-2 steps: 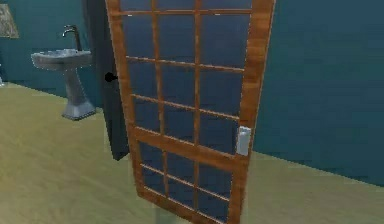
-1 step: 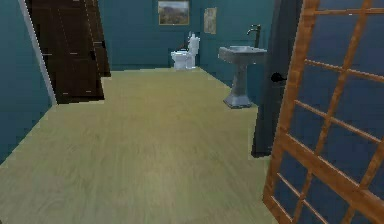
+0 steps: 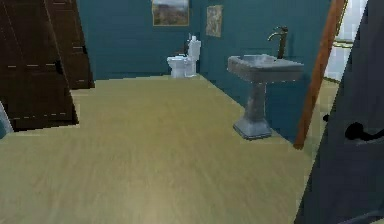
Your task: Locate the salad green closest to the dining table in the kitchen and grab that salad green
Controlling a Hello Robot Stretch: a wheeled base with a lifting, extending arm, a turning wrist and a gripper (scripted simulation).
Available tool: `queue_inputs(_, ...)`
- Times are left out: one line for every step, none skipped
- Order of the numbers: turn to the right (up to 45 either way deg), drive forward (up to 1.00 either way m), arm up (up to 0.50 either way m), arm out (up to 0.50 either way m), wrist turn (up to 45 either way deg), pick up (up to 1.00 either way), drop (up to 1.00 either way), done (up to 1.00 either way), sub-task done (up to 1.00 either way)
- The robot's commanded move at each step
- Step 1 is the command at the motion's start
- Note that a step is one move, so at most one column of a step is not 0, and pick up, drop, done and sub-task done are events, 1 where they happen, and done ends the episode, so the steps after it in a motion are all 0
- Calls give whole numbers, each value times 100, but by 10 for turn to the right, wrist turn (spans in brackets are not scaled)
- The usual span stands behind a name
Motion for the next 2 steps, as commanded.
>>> queue_inputs(-90, 0, 0, 0, 0, 0, 0, 0, 0)
queue_inputs(0, 40, 0, 0, 0, 0, 0, 0, 0)
